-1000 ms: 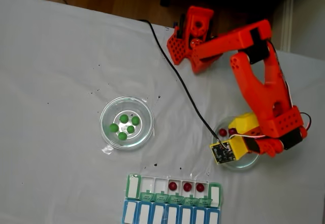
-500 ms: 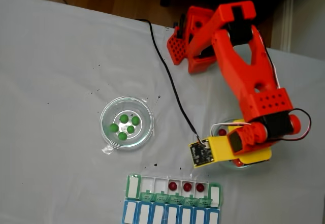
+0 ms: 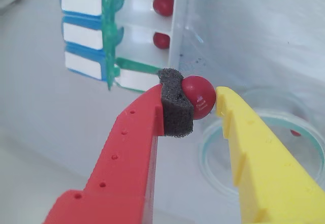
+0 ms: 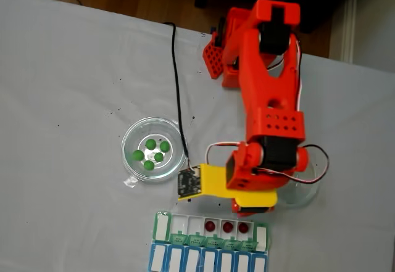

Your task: Sort medicines into box.

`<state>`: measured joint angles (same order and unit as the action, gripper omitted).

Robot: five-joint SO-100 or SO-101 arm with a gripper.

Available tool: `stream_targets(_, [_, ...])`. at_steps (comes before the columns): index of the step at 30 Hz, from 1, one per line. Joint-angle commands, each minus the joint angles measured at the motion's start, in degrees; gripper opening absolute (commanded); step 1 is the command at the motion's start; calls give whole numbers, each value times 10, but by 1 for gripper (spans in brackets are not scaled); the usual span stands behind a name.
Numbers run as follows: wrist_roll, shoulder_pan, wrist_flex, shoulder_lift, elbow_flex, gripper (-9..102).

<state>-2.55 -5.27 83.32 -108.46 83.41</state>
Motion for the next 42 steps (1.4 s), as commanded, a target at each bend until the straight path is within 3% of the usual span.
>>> stream_targets(1, [-11,19,-21,-22,1,2])
stream_targets(21, [-47,69,-101,51,6,2])
stream_targets(33, [-52,105,-112,180,-115,2])
stream_targets(42, [-35,109,-120,171,-136,2])
